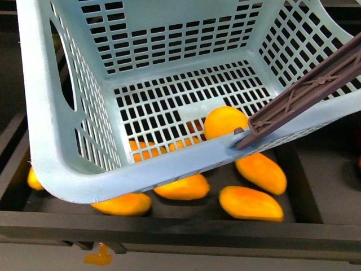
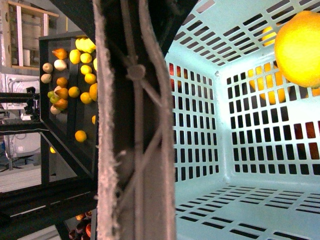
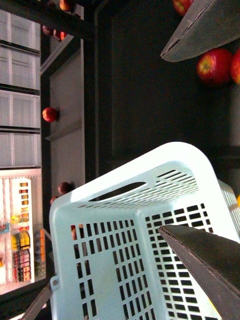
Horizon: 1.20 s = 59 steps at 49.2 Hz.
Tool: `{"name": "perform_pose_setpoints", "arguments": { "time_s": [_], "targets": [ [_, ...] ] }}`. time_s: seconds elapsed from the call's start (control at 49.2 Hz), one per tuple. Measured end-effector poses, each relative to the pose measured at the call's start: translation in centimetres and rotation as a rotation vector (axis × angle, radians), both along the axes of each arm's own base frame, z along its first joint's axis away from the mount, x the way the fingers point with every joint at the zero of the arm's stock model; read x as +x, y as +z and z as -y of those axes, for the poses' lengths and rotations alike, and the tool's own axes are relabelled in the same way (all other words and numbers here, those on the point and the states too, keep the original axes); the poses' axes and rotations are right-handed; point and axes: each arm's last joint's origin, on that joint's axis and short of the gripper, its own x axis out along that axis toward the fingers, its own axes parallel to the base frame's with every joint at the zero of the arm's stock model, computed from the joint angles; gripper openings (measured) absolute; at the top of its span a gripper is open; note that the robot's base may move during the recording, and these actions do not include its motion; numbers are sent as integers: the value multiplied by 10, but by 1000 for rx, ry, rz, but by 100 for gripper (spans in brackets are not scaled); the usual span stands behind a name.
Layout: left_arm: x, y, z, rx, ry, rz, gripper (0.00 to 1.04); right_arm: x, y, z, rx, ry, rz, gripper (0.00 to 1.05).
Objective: Pick lemon and mango into basket
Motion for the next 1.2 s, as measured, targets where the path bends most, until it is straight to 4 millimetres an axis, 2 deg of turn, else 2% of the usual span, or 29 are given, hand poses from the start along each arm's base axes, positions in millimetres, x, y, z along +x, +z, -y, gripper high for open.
{"name": "perform_pose_setpoints", "arguments": {
  "time_s": [0.772, 0.812, 0.873, 0.934, 1.076, 1.198],
  "targets": [
    [4, 0, -5, 14, 15, 13, 5, 0, 0, 0, 0, 5, -4, 96],
    [4, 0, -4, 9, 12, 9, 5, 4, -1, -1, 39, -53, -86, 96],
    [2, 0, -2, 1, 3, 3, 5, 17, 8, 6, 169, -345, -330, 96],
    [0, 0, 0, -2, -8, 1, 5, 27, 12, 15, 266, -481, -452, 96],
    [-1, 0, 1, -10, -15, -7, 5, 63, 14, 37, 409, -560, -451, 96],
    [-1, 0, 1, -5, -8, -3, 5, 91, -3, 52, 513, -584, -522, 96]
  ]
}}
